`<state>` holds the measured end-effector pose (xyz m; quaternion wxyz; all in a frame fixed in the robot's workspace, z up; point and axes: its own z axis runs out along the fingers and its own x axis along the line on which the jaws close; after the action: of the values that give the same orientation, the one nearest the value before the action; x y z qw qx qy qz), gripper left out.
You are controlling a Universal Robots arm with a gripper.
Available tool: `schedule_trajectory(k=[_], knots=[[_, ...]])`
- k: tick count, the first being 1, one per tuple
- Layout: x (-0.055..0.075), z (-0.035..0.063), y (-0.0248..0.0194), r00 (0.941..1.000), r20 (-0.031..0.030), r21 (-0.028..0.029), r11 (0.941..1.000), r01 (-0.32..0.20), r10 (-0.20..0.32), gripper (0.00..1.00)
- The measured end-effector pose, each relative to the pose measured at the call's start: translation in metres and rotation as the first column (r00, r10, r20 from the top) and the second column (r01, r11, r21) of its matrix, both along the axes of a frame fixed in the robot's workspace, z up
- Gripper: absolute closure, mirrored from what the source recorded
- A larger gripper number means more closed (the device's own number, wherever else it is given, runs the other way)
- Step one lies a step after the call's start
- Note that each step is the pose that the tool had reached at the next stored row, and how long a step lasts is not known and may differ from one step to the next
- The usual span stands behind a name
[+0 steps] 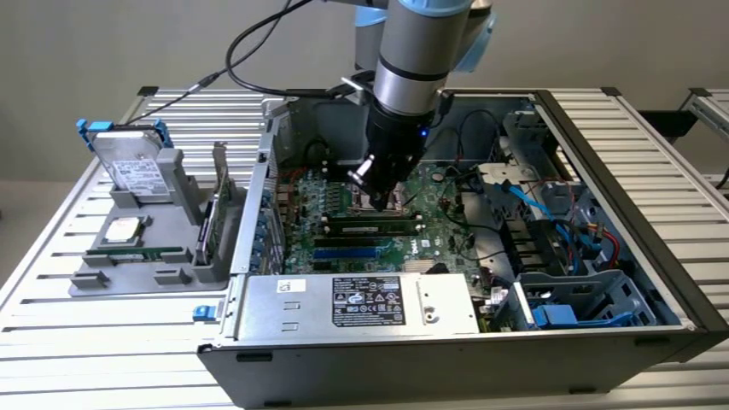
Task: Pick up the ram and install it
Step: 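Press down the ram until it locks into place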
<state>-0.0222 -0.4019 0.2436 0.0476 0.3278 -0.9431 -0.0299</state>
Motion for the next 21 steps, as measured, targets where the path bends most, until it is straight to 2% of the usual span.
schedule_trajectory(k=[4,8,14,21], knots=[[0.0000,0.0000,0.0000,0.9987,0.0014,-0.0001,0.9987,0.050,-0.050,0.90],[0.0000,0.0000,0.0000,0.9946,0.0017,-0.0001,0.9946,0.104,-0.104,0.90],[0.0000,0.0000,0.0000,0.9801,0.0017,0.0000,0.9801,0.198,-0.198,0.90],[0.0000,0.0000,0.0000,0.9628,0.0045,-0.0001,0.9628,0.270,-0.270,0.90]])
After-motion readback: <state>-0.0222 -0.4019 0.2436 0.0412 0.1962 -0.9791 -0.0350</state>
